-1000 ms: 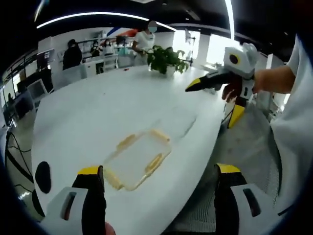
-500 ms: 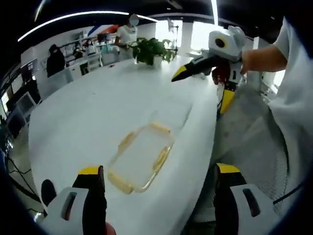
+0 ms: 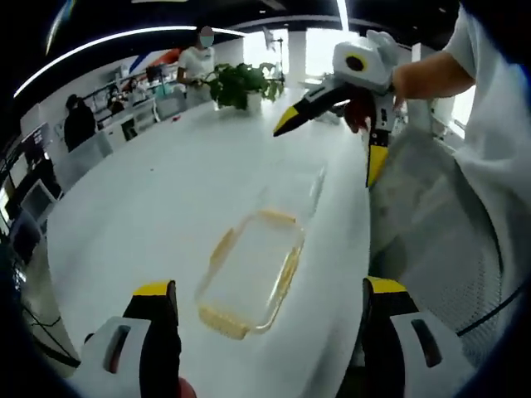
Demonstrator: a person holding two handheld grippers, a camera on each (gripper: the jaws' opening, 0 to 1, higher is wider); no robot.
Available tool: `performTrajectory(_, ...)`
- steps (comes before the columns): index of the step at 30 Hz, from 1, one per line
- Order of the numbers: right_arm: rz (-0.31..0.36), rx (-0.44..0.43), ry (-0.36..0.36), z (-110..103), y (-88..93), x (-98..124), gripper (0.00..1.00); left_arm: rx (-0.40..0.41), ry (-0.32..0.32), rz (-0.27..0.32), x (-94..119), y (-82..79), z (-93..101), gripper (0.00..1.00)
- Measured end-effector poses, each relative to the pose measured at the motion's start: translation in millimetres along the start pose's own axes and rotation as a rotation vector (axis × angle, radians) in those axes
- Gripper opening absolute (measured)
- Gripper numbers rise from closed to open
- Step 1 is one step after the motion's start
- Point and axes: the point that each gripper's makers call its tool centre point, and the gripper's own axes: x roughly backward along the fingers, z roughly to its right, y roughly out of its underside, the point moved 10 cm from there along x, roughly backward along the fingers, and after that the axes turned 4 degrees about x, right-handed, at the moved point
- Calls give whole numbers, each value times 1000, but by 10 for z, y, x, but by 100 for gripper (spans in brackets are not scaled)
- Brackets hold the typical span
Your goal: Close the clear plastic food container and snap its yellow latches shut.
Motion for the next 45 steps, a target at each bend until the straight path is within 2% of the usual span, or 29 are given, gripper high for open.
performTrajectory(2,-2,6,-11,16,0,-24,87,-34,10,-7,-14,-5,-20,91)
performTrajectory(6,-36,46,-30,39,34,-94,85,-29,15,-17,-50,9,-97,89)
performTrajectory(18,-53,79,-50,120,43,-258,80,-65,28,-64,-111,90,-252,86)
performTrajectory(20,-58,77,-60,146,49,-279,80,-69,15,-74,-122,101,-275,86)
performTrajectory(22,-65,75,-76,163,62,-300,80,-104,-32,-120,-126,137,-323,85)
performTrajectory(25,-75,95,-71,195,86,-326,78,-94,4,-105,-159,157,-334,82)
performTrajectory(27,-78,102,-70,222,97,-340,74,-94,14,-108,-185,158,-358,81)
performTrajectory(29,-83,98,-79,252,100,-361,75,-98,18,-115,-219,159,-392,82)
performTrajectory(35,-120,135,-89,316,153,-416,75,-155,68,-172,-263,224,-403,80)
performTrajectory(38,-135,113,-112,339,186,-447,76,-176,74,-192,-273,255,-415,80)
performTrajectory(45,-159,136,-148,354,239,-530,73,-194,80,-232,-312,325,-516,79)
